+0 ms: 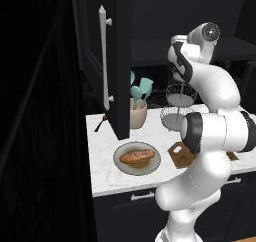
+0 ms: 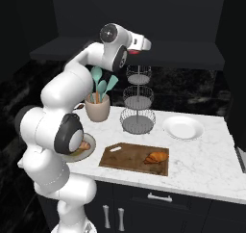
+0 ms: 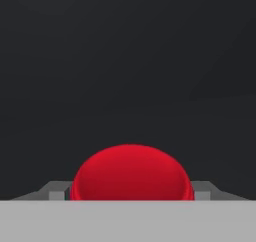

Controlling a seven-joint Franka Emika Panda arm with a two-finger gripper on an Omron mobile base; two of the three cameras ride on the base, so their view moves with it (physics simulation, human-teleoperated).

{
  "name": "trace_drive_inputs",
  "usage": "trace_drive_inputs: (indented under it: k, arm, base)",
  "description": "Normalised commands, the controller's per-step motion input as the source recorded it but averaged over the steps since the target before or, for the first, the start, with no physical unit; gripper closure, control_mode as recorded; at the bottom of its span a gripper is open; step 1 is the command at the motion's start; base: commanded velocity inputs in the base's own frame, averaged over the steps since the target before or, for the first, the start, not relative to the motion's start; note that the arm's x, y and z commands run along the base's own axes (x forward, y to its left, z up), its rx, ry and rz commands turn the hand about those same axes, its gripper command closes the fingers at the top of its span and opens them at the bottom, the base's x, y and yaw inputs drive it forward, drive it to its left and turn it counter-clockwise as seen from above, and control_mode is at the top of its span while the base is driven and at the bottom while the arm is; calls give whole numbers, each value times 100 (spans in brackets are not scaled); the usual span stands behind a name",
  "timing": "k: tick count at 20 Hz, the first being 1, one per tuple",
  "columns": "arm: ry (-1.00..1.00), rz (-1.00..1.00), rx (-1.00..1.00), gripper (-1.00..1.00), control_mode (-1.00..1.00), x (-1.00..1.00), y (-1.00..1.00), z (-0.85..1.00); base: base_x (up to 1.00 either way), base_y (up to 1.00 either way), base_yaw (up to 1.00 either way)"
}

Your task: From the different types of pastries on the counter, select a croissant and place it on the cutting board. Then retrieve a jar of jam from the cabinet and place it alongside the croissant on the cutting board.

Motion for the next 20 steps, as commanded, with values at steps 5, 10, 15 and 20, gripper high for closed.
trace_drive_inputs:
  k: [5, 10, 15, 20]
  arm:
    - [0, 0, 0, 100, -100, 0, -4, -2]
    - [0, 0, 0, 100, -100, 0, 0, 0]
    - [0, 0, 0, 100, -100, 0, 0, 0]
    - [0, 0, 0, 100, -100, 0, 0, 0]
  base:
    - [0, 0, 0]
    - [0, 0, 0]
    - [0, 0, 0]
    - [0, 0, 0]
